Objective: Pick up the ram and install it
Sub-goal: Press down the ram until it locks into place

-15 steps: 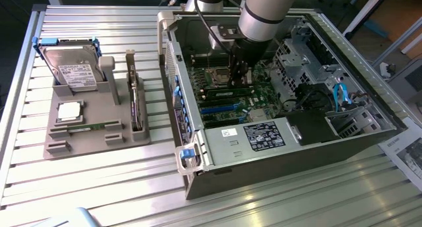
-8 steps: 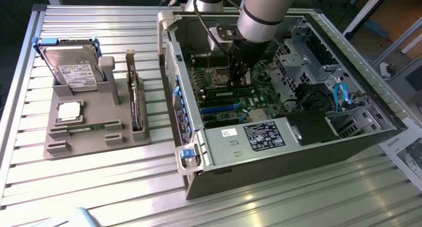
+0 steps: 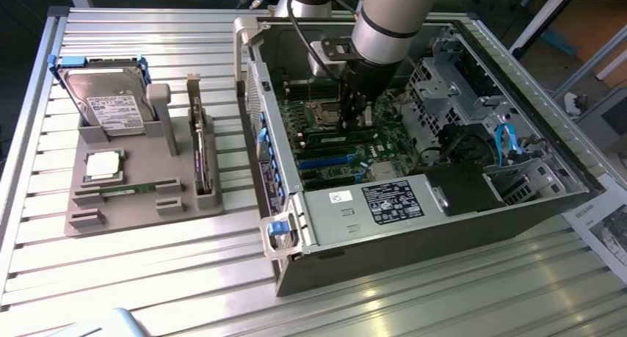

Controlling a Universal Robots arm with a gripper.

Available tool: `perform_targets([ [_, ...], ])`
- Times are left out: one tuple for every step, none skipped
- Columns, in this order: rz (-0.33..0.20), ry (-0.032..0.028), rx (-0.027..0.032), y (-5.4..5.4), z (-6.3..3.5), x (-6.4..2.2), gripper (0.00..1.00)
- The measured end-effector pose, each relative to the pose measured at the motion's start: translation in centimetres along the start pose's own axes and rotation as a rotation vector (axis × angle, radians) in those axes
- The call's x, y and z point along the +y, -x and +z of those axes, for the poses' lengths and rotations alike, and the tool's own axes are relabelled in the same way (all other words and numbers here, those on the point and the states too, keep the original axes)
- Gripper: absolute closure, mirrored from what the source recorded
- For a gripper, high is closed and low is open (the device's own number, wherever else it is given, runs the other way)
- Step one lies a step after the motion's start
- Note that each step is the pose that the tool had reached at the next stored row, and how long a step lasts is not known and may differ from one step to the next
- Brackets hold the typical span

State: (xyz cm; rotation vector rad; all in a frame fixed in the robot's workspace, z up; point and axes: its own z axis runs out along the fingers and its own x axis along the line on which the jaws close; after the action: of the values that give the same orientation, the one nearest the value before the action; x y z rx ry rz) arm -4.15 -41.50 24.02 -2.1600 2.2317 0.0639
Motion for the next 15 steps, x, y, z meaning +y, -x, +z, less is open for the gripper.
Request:
perform_targets([
  [0.000,0.0001,0.0001,0.00,0.03,0.00,0.90],
  [0.000,0.0000,0.0000,0.00,0.11,0.00,0.90],
  [0.000,0.0000,0.0000,-0.01,0.18,0.00,0.90],
  [0.000,0.0000,0.0001,-0.01,0.22,0.00,0.90],
  [0.000,0.0000,0.0001,-0.01,0.25,0.00,0.90],
  [0.000,0.0000,0.0001,-0.02,0.29,0.00,0.90],
  [0.000,0.0001,0.0002,-0.02,0.32,0.00,0.90],
  [0.000,0.0001,0.0003,-0.02,0.32,0.00,0.90],
  [0.000,0.0001,0.0002,-0.02,0.32,0.00,0.90],
  [0.000,0.0001,0.0001,-0.02,0.33,0.00,0.90],
  [0.000,0.0001,0.0001,-0.02,0.34,0.00,0.90],
  [0.000,0.0000,0.0001,-0.02,0.36,0.00,0.90],
  [0.000,0.0000,0.0000,-0.02,0.39,0.00,0.90],
  [0.000,0.0001,0.0001,-0.02,0.42,0.00,0.90],
  [0.000,0.0001,0.0002,-0.03,0.45,0.00,0.90],
])
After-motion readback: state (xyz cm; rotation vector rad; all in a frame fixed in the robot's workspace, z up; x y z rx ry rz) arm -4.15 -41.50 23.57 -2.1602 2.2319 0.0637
